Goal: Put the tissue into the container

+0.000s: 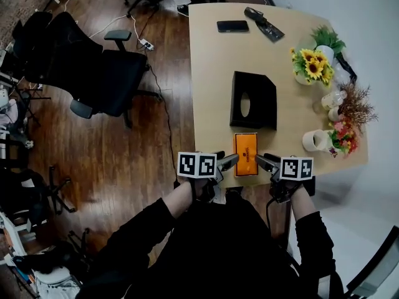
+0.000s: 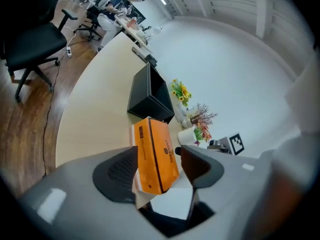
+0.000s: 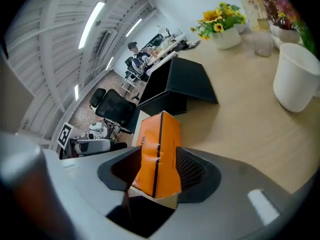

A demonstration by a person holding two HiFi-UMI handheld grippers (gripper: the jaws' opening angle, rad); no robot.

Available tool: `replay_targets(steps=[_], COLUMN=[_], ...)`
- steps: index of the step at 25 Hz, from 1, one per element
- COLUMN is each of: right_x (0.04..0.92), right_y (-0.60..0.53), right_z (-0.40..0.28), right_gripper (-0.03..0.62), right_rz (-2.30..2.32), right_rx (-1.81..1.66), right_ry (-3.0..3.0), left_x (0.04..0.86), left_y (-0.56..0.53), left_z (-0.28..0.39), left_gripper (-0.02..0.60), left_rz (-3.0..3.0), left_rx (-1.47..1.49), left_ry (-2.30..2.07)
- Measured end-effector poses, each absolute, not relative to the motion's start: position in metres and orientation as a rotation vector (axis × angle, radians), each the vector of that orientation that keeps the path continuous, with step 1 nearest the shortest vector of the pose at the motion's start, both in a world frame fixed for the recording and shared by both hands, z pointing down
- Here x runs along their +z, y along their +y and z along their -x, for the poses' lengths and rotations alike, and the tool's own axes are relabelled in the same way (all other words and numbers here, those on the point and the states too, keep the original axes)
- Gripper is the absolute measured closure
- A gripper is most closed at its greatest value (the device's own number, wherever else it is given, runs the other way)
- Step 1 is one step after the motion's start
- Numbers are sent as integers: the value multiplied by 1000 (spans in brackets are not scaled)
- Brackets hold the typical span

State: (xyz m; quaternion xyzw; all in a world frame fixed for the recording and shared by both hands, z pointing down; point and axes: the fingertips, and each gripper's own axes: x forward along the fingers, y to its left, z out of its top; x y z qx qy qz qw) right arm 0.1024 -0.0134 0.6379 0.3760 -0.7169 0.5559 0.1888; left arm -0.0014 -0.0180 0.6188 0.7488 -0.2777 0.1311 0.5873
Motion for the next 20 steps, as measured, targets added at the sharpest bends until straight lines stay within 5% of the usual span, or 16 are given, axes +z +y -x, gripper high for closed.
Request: replay_targets(steps=[15, 20], right_x=[654, 658], right_y=[-25, -21], right_z=[-87, -83], right_gripper=[393, 460], right_rz=[-767, -758], right_rx=[1575, 1565], right_ry=[-1991, -1989], left_x=[659, 659], left_y=[-15, -14], left_z=[-25, -31], left_gripper=[332, 420], left_rz=[-1714, -1772], left_rx=[510, 532], left_ry=[-600, -554])
